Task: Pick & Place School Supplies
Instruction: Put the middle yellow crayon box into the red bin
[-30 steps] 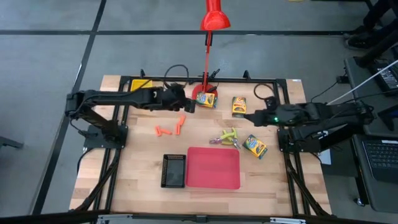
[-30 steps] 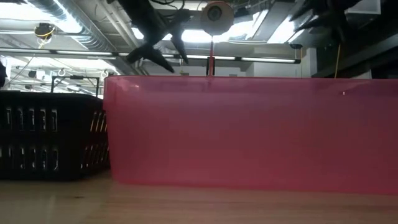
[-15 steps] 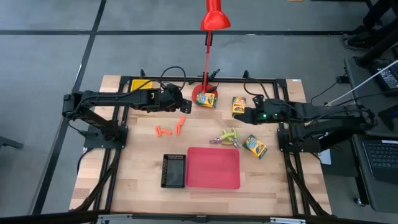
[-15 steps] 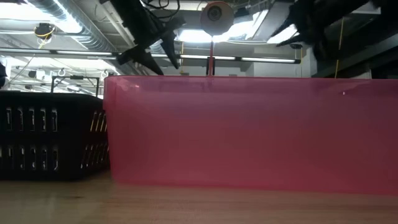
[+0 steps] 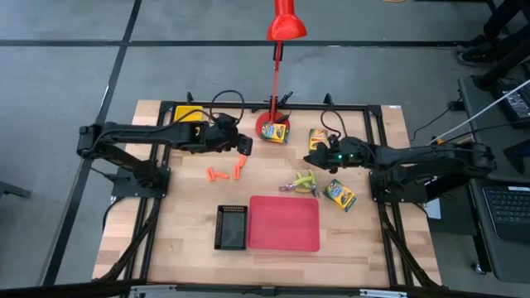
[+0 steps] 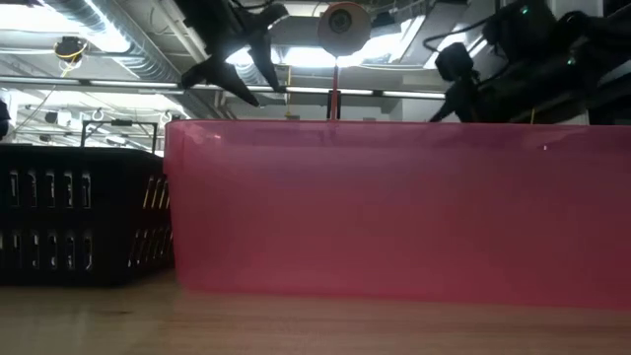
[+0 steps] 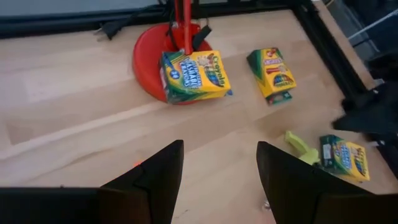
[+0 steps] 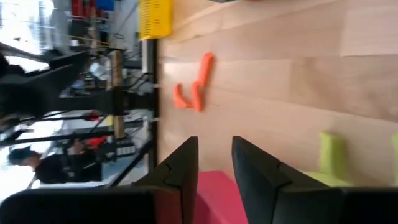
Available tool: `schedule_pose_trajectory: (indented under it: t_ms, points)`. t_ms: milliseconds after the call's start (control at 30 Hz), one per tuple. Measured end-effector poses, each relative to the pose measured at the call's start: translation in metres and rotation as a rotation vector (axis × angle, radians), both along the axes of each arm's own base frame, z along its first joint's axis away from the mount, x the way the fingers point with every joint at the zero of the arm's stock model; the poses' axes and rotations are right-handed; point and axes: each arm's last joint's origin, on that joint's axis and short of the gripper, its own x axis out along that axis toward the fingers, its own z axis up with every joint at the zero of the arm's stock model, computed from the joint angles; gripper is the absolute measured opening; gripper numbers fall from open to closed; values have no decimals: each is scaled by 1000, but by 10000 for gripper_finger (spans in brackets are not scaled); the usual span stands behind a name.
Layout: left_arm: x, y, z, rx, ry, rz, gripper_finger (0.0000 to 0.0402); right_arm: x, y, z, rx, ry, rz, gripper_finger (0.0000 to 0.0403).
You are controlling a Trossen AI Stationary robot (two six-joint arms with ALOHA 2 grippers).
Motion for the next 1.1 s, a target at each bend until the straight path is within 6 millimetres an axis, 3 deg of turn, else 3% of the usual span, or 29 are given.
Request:
schedule_pose_trajectory:
  t_ms: [267,567,900,1100]
  points:
    - [-9,-2,11,45,-22,-15,200,14,-11,-12,-26,27,-20,98]
    - [-9,-3,12,54,-19,-28,200,52,-27,-10,-231,107,71,98]
    - [-10,-12,13,78,-17,-27,200,74,-46,-44,-21,76,71,98]
    - [-9,-14,13,80,-17,-33,200,71,-56,-53,-47,129,-24,98]
